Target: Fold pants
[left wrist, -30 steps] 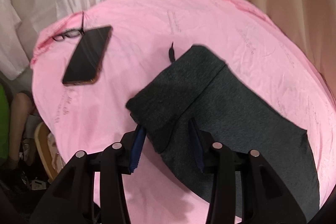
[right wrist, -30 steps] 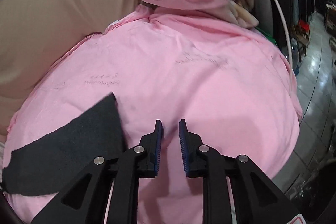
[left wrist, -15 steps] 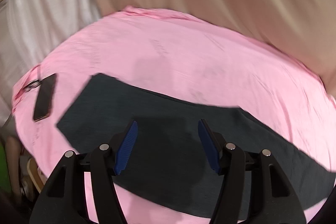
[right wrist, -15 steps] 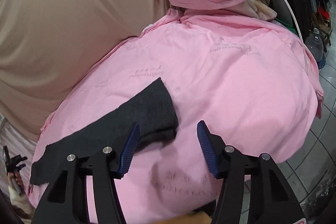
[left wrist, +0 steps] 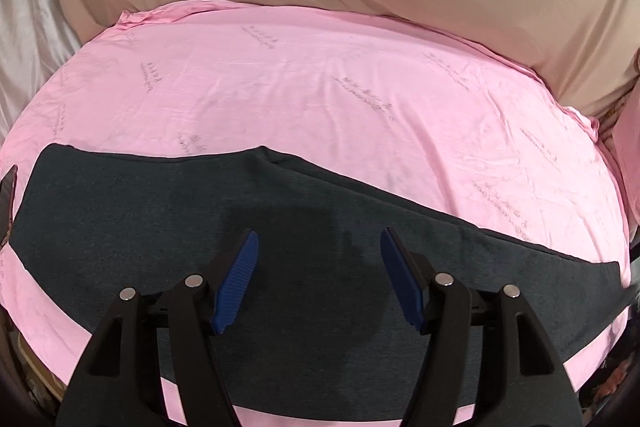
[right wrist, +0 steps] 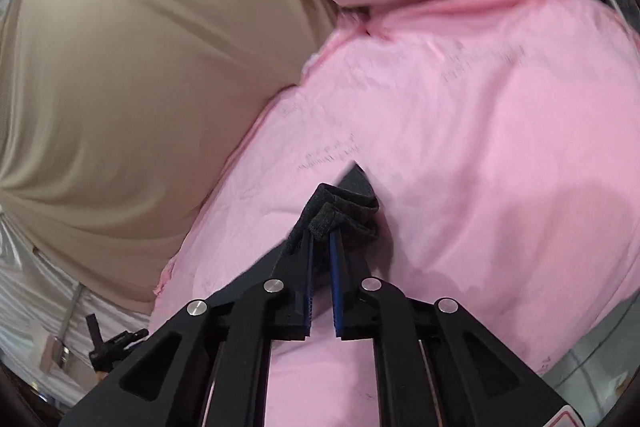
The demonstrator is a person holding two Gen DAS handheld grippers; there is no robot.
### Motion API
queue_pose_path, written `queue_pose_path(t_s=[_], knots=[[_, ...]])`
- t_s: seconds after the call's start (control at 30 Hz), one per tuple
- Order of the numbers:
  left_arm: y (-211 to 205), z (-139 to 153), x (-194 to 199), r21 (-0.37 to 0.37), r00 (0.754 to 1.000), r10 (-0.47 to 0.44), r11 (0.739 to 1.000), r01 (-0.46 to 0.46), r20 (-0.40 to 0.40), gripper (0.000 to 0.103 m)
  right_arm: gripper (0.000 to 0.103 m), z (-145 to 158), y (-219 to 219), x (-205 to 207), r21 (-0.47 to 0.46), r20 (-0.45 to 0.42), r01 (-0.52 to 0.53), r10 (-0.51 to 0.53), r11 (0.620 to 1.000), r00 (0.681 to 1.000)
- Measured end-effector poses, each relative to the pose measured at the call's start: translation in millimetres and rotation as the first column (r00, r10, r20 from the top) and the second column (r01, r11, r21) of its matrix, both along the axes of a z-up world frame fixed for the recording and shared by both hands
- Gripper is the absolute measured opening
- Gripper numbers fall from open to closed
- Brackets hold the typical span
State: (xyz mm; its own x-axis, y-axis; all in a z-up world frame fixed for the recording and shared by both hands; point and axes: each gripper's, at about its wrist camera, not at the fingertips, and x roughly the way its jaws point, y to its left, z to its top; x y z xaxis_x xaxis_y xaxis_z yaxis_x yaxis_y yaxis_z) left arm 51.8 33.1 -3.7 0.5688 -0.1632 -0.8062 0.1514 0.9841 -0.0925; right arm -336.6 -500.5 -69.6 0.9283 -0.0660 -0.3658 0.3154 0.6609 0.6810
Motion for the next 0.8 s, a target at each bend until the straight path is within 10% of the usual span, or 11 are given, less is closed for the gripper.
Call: queue_pose_path(t_s=[0.1, 0.23, 0.37, 0.47, 0.63, 0.73, 0.77, 0.8], knots=[[-13, -2, -8, 0.013, 1.000, -0.029, 0.999, 0.029, 0.006, 0.063, 0.005, -3, 3, -1, -0.157, -0.111, 0.026, -0.044, 0.987, 0.993], [-25, -17, -10, 0.052, 0.999, -0.048, 0.997, 0.049, -0.019, 0.063, 0.004, -63, -16, -7, -0.052, -0.211, 0.019, -0.030, 0.998, 0.977], [-31, -23, -12, 0.044, 0.997, -0.072, 0.996, 0.073, -0.037, 0.063, 0.039, -38, -16, -28, -0.068, -0.154, 0.074, -0.084, 0.995, 0.984], [-35, -24, -11, 0.034, 0.996, -0.075, 0.996, 0.077, -0.041, 0.064, 0.046, -13, -27, -19, -0.063, -0.093, 0.046, -0.051, 0.997, 0.994], [-38, -24, -14, 0.008, 0.996, -0.086, 0.996, 0.086, -0.040, 0.065, 0.066, -23, -38, 62, -0.085, -0.273, -0.133, 0.105, 0.987, 0.956], [-32, -24, -16, 0.008, 0.997, -0.072, 0.997, 0.072, -0.037, 0.069, 0.062, -39, -23, 93, -0.129, -0.378, -0.214, 0.151, 0.968, 0.913], [-27, -23, -15, 0.014, 0.998, -0.059, 0.998, 0.060, -0.032, 0.069, 0.022, -36, -14, 97, -0.148, -0.395, -0.256, 0.180, 0.955, 0.901], [-23, -22, -15, 0.022, 0.999, -0.047, 0.999, 0.048, -0.025, 0.069, 0.010, -30, -5, 98, -0.175, -0.408, -0.268, 0.178, 0.947, 0.896]])
